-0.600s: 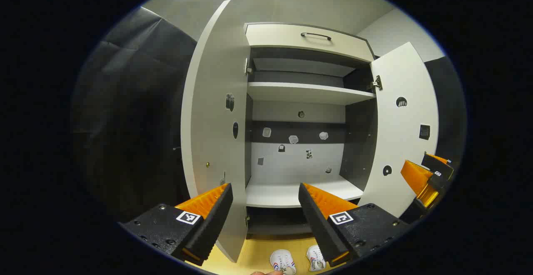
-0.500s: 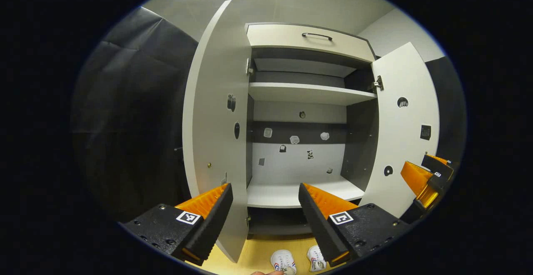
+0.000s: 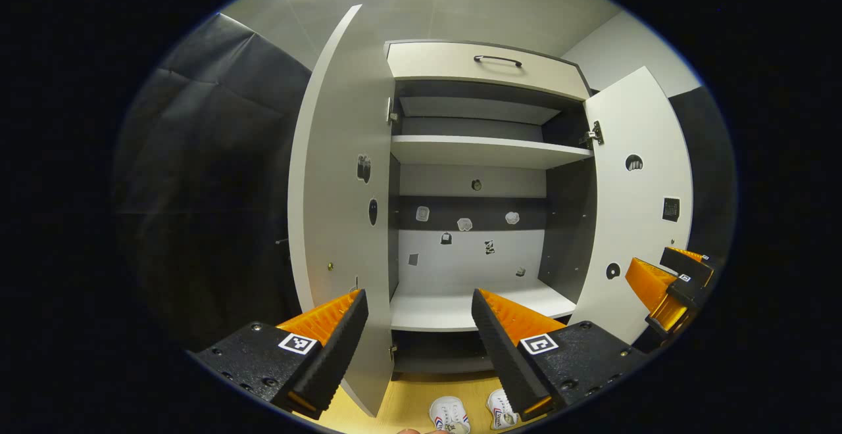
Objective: Grab one shoe with the right hand and put it into the shoe cabinet, grab the other shoe with the left hand and put it into the shoe cabinet; then close the right door with the right hand and the left door with the left hand.
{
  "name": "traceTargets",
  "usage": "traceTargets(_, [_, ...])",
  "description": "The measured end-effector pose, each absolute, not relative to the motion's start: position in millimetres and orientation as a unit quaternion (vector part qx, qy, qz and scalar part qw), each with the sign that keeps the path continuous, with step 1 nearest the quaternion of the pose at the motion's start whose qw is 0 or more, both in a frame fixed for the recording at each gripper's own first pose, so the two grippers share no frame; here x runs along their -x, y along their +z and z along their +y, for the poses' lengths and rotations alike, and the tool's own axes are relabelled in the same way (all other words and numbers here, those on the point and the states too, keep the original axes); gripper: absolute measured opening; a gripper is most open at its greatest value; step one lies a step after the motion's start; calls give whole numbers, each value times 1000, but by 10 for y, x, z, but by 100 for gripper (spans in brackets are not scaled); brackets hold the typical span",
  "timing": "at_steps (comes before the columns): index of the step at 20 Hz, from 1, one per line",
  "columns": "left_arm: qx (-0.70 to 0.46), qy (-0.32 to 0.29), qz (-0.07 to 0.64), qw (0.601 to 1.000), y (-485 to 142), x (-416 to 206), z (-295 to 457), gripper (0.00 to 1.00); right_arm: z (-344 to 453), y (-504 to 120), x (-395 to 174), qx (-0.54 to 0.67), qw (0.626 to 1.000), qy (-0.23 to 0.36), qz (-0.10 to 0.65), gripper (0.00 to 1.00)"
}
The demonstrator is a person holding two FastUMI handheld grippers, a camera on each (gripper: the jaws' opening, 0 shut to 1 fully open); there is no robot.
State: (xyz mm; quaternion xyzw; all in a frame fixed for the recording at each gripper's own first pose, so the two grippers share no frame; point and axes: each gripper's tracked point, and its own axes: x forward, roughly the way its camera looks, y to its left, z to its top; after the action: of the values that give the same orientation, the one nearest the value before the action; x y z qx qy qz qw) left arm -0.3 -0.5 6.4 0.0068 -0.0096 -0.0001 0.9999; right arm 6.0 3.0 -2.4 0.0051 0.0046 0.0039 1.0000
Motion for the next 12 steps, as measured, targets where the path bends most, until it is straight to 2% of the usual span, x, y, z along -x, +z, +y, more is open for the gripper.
traceTargets(6, [0,1,-9,1000,58,4,39,96,139,-379,-109,-3,999,18,47,94])
traceTargets(12, [-11,3,-13,1000,99,38,103,96,340,-1423,-193,19,984,53,167,97])
